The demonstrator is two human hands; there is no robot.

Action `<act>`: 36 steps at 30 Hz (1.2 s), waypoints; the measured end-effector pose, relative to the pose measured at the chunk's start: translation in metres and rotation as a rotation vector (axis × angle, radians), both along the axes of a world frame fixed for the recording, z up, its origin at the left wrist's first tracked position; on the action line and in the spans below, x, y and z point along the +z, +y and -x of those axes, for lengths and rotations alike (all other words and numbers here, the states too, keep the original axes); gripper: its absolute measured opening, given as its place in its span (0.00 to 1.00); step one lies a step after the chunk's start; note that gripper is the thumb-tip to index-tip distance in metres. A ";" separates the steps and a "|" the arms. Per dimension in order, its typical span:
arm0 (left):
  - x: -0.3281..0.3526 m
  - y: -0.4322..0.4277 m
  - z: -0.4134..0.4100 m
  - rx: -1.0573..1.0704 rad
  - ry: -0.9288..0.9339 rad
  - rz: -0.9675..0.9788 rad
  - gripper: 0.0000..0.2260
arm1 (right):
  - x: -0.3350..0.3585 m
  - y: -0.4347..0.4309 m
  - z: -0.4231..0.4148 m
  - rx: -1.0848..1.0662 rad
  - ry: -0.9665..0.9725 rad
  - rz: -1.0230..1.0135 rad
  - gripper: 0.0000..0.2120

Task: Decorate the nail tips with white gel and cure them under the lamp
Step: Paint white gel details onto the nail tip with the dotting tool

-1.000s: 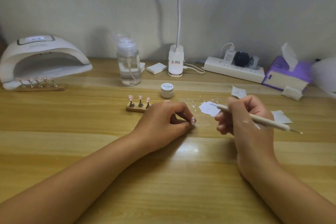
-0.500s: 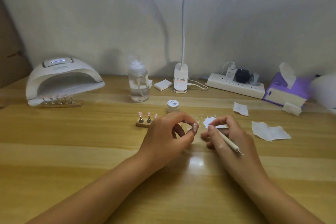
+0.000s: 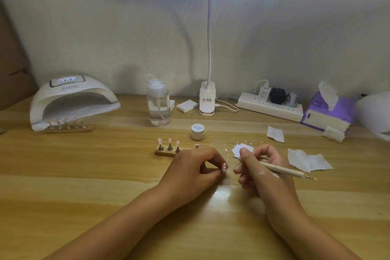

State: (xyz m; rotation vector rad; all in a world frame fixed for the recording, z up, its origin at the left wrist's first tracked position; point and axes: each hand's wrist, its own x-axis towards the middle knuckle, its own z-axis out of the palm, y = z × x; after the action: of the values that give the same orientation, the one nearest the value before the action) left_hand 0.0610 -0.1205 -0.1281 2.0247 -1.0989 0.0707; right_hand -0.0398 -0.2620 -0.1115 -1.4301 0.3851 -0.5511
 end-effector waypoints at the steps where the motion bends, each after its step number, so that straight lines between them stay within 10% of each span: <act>1: 0.000 0.000 0.000 -0.002 -0.005 0.000 0.09 | -0.001 0.000 -0.001 0.011 0.007 0.004 0.11; 36: -0.002 0.000 -0.002 0.000 0.002 -0.047 0.07 | -0.002 0.003 -0.003 0.002 0.075 0.138 0.15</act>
State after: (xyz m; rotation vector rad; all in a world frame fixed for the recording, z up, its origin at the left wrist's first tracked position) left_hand 0.0625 -0.1202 -0.1301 2.0665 -1.1088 0.0431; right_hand -0.0370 -0.2592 -0.1137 -1.5869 0.4122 -0.5314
